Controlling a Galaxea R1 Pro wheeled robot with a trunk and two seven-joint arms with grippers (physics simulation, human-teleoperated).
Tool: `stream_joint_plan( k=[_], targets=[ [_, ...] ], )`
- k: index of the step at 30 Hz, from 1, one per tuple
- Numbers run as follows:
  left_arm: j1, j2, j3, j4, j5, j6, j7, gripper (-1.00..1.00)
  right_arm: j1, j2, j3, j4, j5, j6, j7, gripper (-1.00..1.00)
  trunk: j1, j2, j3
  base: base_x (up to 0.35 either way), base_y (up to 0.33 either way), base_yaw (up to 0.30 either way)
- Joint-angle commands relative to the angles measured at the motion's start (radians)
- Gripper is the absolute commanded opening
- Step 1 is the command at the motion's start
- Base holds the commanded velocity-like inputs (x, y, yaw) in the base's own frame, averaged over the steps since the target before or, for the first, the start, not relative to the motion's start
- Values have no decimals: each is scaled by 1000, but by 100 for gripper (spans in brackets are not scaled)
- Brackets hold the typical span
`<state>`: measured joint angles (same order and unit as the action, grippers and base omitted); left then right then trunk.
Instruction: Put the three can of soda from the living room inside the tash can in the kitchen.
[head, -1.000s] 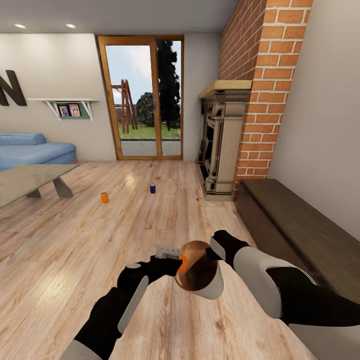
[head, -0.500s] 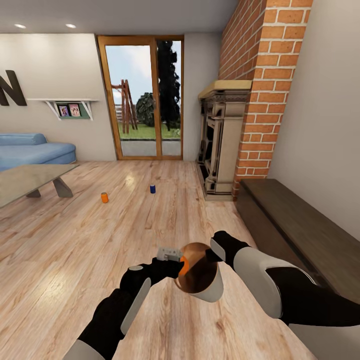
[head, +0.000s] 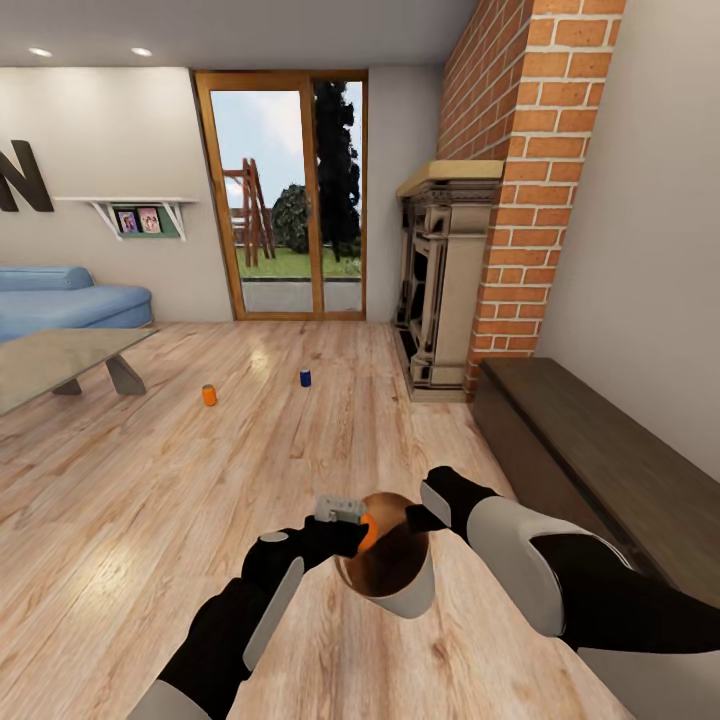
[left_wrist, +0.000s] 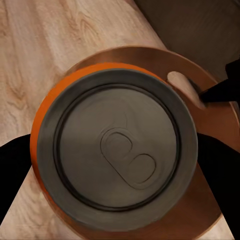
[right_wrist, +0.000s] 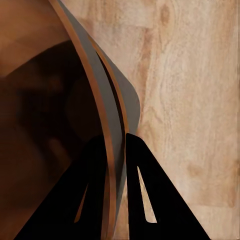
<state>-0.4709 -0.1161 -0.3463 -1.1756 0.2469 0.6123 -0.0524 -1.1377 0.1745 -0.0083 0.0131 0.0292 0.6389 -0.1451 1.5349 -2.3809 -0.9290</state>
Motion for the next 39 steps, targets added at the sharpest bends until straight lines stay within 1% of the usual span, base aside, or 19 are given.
stream_joint_plan(
  k=[1, 5, 9, 16, 20, 33, 36, 39],
  targets=[
    [0, -2, 0, 8, 0, 0, 1, -100, 0, 0, -6, 0, -4, -1, 10, -100, 0, 0, 0, 0, 0, 0],
    [-1, -11, 0, 40, 0, -11, 1, -100, 0, 0, -6, 2, -4, -1, 30, -100, 0, 0, 0, 0, 0, 0],
    [-4, -19, -4, 102, 0, -36, 2, -100, -1, 0, -6, 1, -3, 0, 50, -100, 0, 0, 0, 0, 0, 0],
    [-7, -29, -8, 159, 0, -46, 2, -100, -1, 0, -6, 1, -3, 1, 56, -100, 0, 0, 0, 0, 0, 0],
    [-9, -34, -8, 196, 0, -64, 2, -100, -1, 0, -6, 1, -3, 1, 57, -100, 0, 0, 0, 0, 0, 0],
    [-13, -39, -9, 239, 0, -89, 5, -100, 1, 0, -6, 1, -3, 2, 59, -100, 0, 0, 0, 0, 0, 0],
    [-17, -42, -10, 263, 0, -104, 5, -100, 1, 0, -6, 3, -3, 5, 86, -100, 0, 0, 0, 0, 0, 0],
    [-28, -44, -11, 279, 0, -114, 5, -100, 1, 0, -6, 3, -3, 25, 110, -100, 0, 0, 0, 0, 0, 0]
  ],
)
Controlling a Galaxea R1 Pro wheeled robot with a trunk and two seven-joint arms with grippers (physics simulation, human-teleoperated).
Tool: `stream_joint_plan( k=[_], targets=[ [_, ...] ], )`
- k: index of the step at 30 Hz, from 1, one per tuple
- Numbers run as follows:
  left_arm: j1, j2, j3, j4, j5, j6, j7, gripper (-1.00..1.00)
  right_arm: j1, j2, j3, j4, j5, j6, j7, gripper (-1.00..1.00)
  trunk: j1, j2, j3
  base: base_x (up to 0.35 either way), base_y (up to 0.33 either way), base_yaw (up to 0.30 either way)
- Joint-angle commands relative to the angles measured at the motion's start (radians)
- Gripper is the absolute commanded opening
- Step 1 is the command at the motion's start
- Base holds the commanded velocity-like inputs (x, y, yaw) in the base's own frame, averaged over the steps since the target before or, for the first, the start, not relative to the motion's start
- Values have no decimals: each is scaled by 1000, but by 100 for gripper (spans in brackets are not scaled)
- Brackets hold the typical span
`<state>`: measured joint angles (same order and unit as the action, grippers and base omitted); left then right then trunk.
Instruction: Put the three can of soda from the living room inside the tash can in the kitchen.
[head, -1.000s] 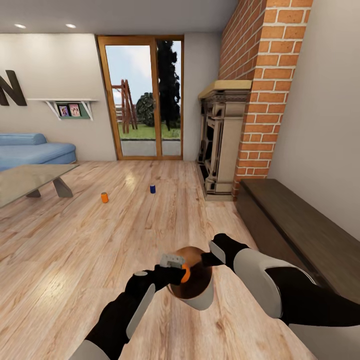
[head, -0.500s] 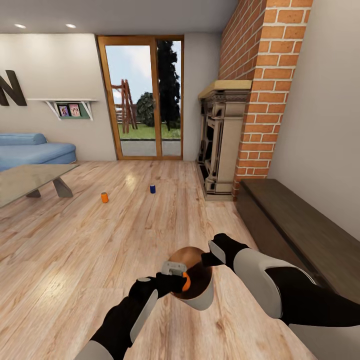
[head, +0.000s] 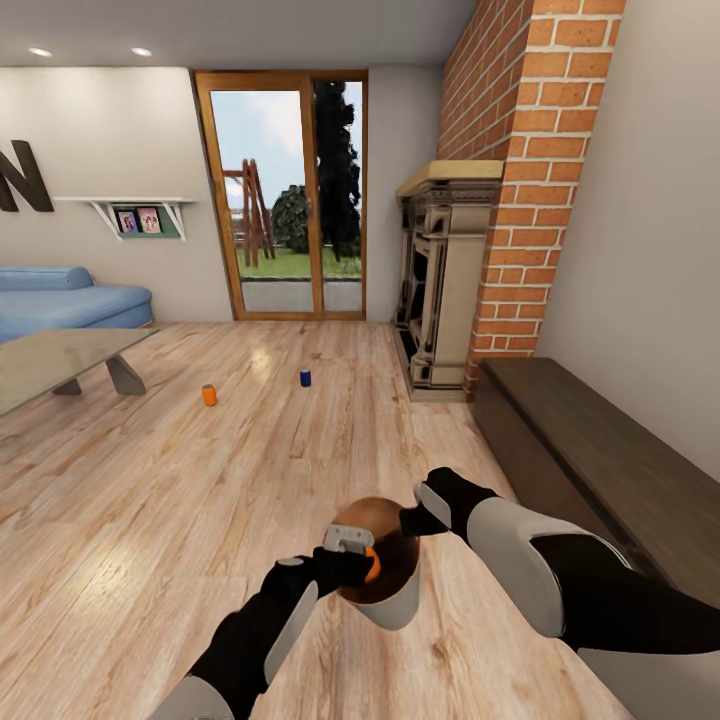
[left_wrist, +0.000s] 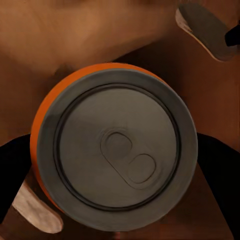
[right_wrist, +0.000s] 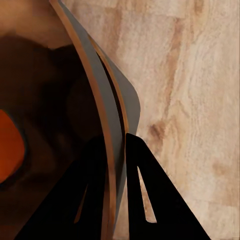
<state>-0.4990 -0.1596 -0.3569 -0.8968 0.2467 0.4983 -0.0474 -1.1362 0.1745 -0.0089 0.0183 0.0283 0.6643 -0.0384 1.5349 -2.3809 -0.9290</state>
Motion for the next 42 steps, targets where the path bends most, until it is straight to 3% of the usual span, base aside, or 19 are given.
stream_joint_plan(
  k=[1, 13, 24, 42],
  targets=[
    [-5, -1, 0, 11, 0, -6, 0, -100, -1, 0, -5, -2, -2, 15, 13, -100, 0, 0, 0, 0, 0, 0],
    [-21, -3, -1, 54, 3, -19, 0, -100, -1, 0, -5, -2, -2, 40, 31, -100, 0, 0, 0, 0, 0, 0],
    [-85, -12, -1, 193, 6, -75, 0, -100, -1, 0, -5, -3, -2, 42, 33, -100, 0, 0, 0, 0, 0, 0],
    [-105, -15, -1, 252, 6, -90, 0, -100, 1, 0, -5, -1, -2, 44, 61, -100, 0, 0, 0, 0, 0, 0]
  ],
)
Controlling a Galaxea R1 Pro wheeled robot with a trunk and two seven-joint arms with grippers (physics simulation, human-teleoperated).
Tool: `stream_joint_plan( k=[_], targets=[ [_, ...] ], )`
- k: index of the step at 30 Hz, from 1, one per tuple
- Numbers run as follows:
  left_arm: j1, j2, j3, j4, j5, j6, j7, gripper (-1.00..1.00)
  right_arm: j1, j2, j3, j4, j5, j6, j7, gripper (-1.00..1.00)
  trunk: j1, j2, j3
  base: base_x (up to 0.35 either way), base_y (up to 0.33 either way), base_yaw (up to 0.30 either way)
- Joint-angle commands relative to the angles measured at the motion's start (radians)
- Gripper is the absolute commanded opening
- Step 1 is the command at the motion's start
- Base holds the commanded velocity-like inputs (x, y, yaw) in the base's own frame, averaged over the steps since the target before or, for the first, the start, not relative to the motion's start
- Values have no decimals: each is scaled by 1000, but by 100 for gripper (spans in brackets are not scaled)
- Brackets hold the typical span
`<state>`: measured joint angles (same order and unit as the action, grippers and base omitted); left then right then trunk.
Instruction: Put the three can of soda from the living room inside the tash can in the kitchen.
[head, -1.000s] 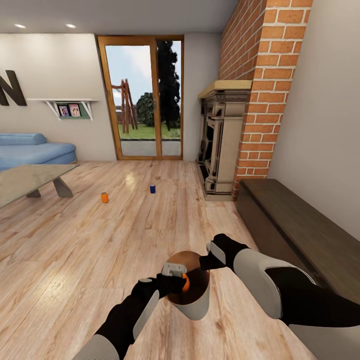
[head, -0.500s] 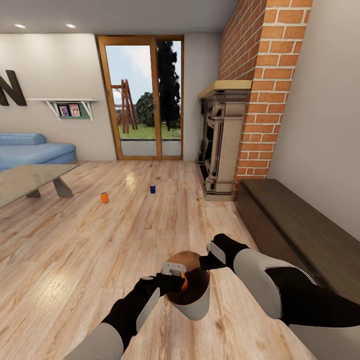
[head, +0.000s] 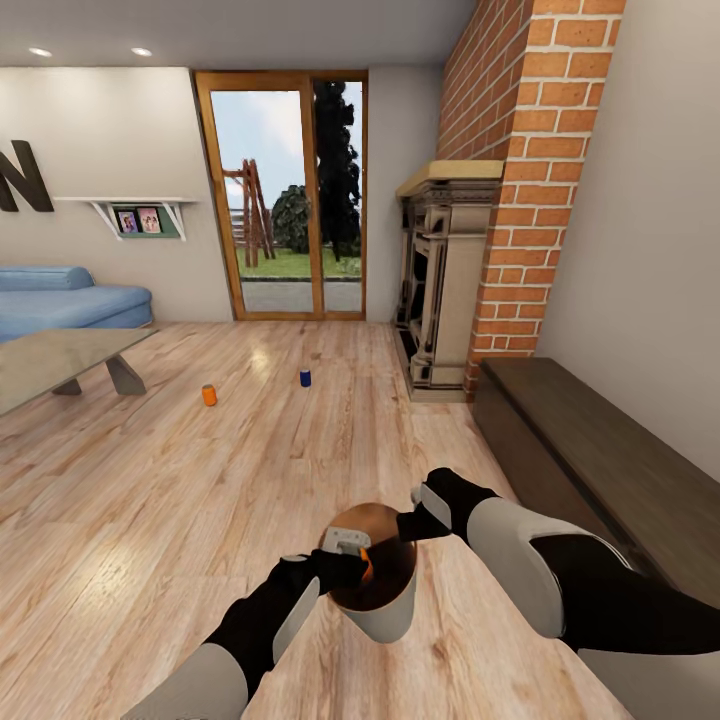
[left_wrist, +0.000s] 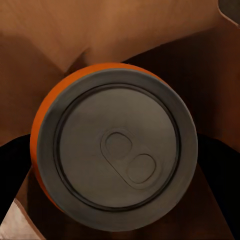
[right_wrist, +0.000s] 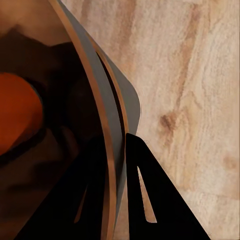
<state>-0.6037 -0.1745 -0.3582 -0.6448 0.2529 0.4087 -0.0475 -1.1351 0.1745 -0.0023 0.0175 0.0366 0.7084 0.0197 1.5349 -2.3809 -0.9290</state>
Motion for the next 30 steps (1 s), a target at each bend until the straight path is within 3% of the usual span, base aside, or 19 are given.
stream_joint_plan(
  k=[1, 13, 30],
  targets=[
    [-1, 0, 0, 2, 0, -1, 0, -100, -1, 0, -11, -1, -11, 0, 6, -100, 0, 0, 0, 0, 0, 0],
    [-10, 0, 0, 39, 0, -17, 0, -100, -1, 0, -11, -1, -11, 13, 75, -100, 0, 0, 0, 0, 0, 0],
    [-11, 0, 0, 68, 0, -38, 0, -100, -2, 0, -11, -1, -11, 53, 86, -100, 0, 0, 0, 0, 0, 0]
  ],
)
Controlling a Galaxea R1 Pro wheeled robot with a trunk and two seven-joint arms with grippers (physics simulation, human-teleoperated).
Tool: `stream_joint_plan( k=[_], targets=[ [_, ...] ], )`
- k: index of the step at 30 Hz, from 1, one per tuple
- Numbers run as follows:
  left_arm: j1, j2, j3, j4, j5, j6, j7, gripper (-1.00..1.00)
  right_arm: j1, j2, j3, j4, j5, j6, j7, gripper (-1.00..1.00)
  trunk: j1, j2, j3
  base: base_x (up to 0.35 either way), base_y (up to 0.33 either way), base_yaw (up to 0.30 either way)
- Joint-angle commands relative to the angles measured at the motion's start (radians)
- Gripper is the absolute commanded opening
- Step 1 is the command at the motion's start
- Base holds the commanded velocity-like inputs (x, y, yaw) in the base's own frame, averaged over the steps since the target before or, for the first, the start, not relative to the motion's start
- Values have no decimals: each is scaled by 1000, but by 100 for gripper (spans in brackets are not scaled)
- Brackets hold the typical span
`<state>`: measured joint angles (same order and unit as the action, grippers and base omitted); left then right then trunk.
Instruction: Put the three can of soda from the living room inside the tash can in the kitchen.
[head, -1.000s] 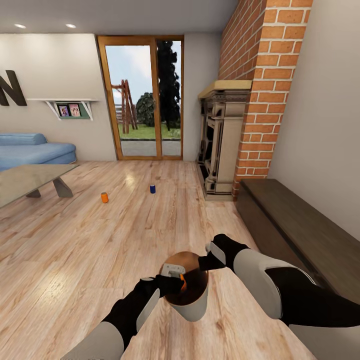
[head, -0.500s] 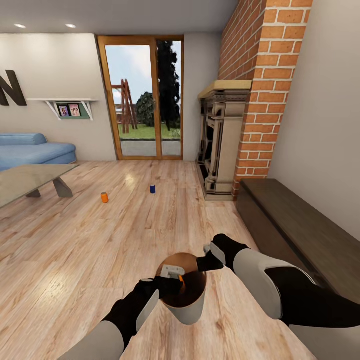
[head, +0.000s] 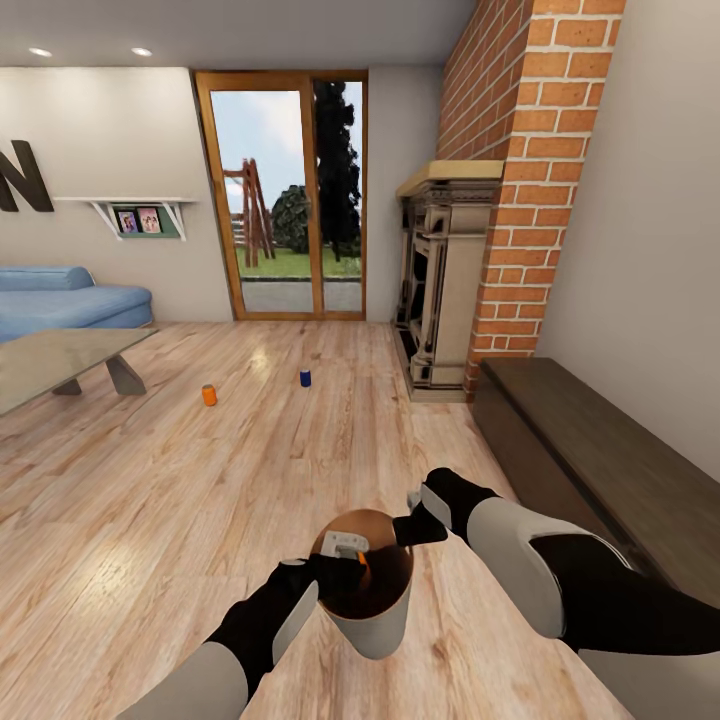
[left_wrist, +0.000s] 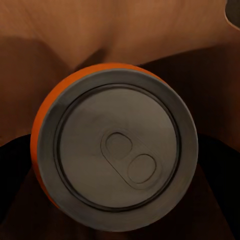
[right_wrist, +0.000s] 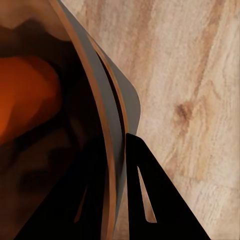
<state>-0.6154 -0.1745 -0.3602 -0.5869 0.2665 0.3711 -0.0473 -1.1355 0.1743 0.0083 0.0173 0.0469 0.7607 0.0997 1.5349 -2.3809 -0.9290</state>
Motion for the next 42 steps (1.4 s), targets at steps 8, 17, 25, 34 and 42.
stream_joint_plan(
  k=[8, 17, 25, 34, 42],
  targets=[
    [1, 0, 2, 13, -13, -4, -1, -100, -1, 0, -23, 0, -22, 4, 7, -100, 0, 0, 0, 0, 0, 0],
    [1, 0, 2, 15, -13, -17, -1, 100, -1, 0, -24, 1, -22, 5, 8, -100, 0, 0, 0, 0, 0, 0],
    [1, 0, 2, 15, -13, -19, -1, 100, 0, 0, -24, 1, -22, 5, 7, -100, 0, 0, 0, 0, 0, 0],
    [1, 0, 1, 8, -13, -21, -1, 100, -1, 0, -24, 1, -20, 4, -2, -100, 0, 0, 0, 0, 0, 0],
    [2, 0, 1, 0, -9, -18, -5, 100, -1, 0, -25, -10, -16, 3, -56, -100, 0, 0, 0, 0, 0, 0]
  ],
)
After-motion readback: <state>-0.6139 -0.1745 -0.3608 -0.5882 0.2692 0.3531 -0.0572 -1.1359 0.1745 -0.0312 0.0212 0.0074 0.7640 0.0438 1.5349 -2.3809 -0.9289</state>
